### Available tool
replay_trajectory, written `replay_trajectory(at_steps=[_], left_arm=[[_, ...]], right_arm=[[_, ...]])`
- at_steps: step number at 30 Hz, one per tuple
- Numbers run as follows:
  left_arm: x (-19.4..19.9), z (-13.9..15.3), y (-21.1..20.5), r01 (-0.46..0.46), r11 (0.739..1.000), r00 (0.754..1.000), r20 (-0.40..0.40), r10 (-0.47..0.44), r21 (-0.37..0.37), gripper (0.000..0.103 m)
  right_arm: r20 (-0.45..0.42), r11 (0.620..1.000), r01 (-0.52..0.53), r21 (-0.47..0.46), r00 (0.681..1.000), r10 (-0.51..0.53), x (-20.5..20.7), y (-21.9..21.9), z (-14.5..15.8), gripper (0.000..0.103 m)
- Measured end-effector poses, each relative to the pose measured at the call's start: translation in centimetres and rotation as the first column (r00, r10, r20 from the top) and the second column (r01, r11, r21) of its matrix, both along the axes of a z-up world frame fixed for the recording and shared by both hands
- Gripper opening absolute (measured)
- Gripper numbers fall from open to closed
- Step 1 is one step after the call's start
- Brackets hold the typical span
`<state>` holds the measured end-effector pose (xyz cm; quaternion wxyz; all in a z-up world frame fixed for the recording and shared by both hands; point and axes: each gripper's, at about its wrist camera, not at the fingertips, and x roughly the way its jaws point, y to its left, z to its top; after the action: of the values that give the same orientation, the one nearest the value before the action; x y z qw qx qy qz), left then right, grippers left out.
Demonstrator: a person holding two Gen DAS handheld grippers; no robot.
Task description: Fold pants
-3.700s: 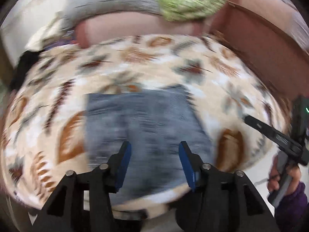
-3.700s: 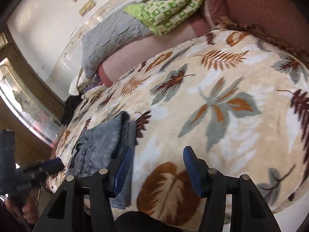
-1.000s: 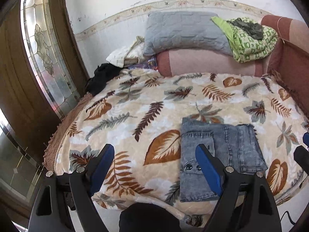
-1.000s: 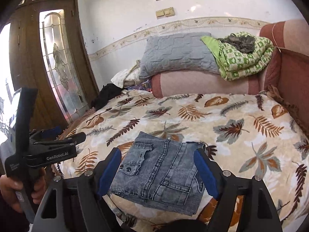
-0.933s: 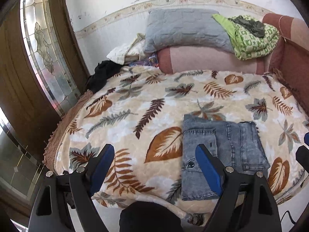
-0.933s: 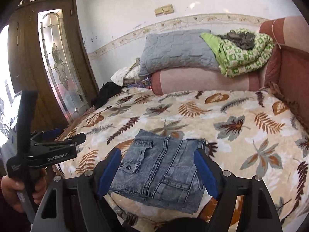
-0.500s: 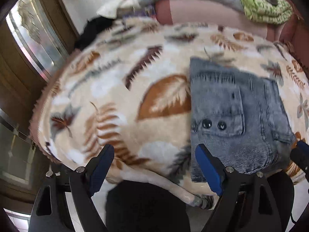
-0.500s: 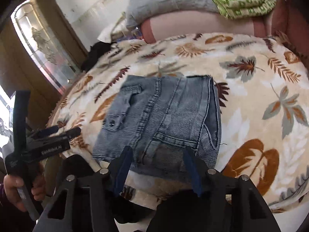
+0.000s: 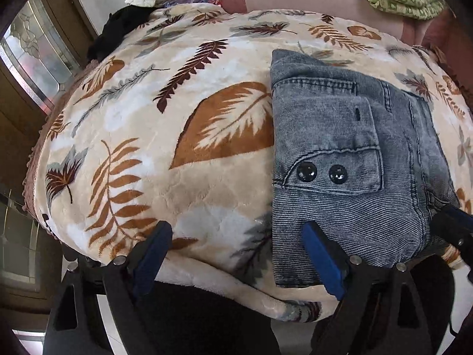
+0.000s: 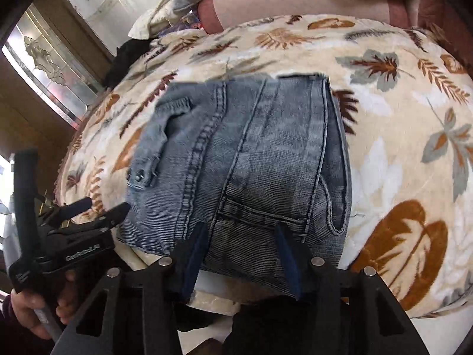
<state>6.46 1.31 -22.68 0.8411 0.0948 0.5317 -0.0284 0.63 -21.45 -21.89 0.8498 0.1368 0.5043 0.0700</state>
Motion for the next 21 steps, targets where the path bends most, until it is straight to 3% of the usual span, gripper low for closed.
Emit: replay_trajectory(at_steps=[5, 9, 14, 21], left_arm=[[1.0, 3.7, 0.1, 0.019, 0.999, 0.995, 0.100, -0.014, -0.050, 0.090], [3.7, 4.7, -0.6, 0.019, 0.999, 0.991, 0.133, -0.013, -0.043, 0.090], [8.0, 3.1, -2.3, 0.024, 0.998, 0.998, 0.065, -0.021, -0.051, 0.090], [10.9, 0.2, -4.2, 0.028, 0.999, 1.000, -0.010, -0.028, -0.031, 0.090]], right_arm=[[0.077, 0.999, 0.049, -0.011, 0.996, -0.048, 0.8, -1.5, 2.9, 0.051], [0.114, 0.995, 0.098, -0.002, 0.989, -0.097, 2.9, -2.4, 4.0, 0.051], [0.087, 0.993, 0.117, 0.009, 0.989, -0.118, 6.2, -2.1, 2.8, 0.051], [0.040, 0.992, 0.125, 0.002, 0.991, -0.125, 9.4, -1.6, 0.1, 0.051]])
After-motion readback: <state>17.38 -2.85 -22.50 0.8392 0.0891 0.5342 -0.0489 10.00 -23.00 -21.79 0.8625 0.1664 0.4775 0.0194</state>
